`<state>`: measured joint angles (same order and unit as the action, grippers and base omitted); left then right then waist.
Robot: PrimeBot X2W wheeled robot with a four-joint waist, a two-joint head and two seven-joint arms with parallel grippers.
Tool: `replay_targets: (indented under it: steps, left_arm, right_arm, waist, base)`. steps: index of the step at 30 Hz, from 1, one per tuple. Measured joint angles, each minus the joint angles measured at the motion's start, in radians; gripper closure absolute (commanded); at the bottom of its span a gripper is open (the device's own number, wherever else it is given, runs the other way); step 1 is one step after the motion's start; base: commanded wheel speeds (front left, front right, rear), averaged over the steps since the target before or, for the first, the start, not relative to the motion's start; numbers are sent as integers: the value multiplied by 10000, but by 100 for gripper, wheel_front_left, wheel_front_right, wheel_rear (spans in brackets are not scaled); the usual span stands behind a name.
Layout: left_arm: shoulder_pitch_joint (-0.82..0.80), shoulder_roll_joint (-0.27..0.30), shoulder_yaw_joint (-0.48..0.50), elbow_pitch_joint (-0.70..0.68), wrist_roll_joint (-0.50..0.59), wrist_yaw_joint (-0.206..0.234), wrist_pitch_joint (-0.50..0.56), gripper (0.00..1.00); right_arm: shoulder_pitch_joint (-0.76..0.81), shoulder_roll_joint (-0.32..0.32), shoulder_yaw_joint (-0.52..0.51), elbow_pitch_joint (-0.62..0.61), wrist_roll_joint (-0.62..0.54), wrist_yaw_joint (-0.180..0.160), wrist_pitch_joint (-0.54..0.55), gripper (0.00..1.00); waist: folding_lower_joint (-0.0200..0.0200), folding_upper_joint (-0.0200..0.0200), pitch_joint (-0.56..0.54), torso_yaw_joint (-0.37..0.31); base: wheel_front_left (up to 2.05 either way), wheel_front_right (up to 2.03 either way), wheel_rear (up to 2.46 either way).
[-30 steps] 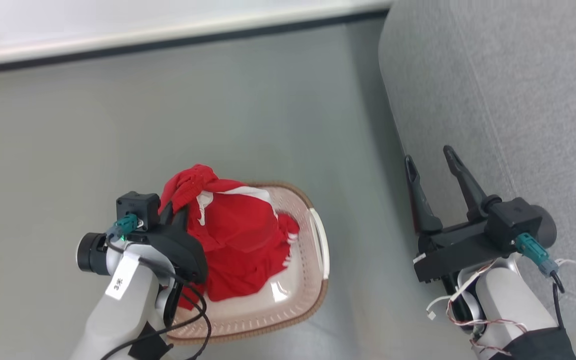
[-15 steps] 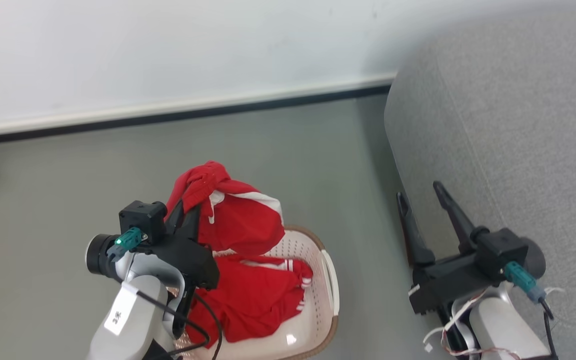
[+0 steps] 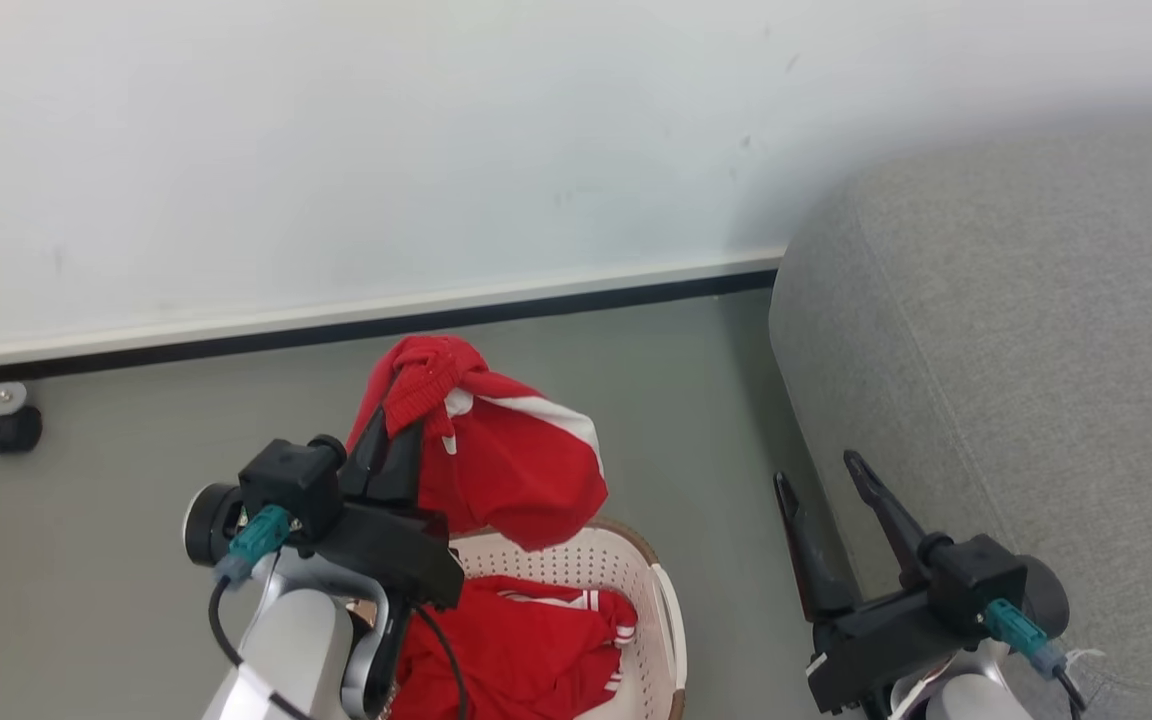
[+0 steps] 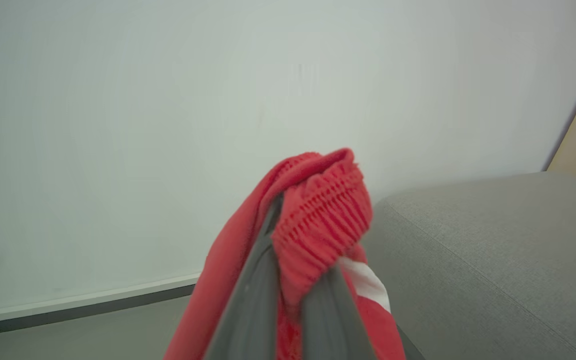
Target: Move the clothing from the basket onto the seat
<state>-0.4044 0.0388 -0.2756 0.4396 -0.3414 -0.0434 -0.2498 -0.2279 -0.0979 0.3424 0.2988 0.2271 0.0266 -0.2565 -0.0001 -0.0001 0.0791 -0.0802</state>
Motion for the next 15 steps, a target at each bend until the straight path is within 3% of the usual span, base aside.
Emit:
replay_targets:
  steps: [15]
  left_arm:
    - [1362, 150, -320, -2359, 370, 186, 0, 100]
  right_arm:
    - [881, 84, 395, -412, 40, 13, 0, 0]
  waist:
    - [1, 1, -777, -93]
  base:
    - [0, 0, 0]
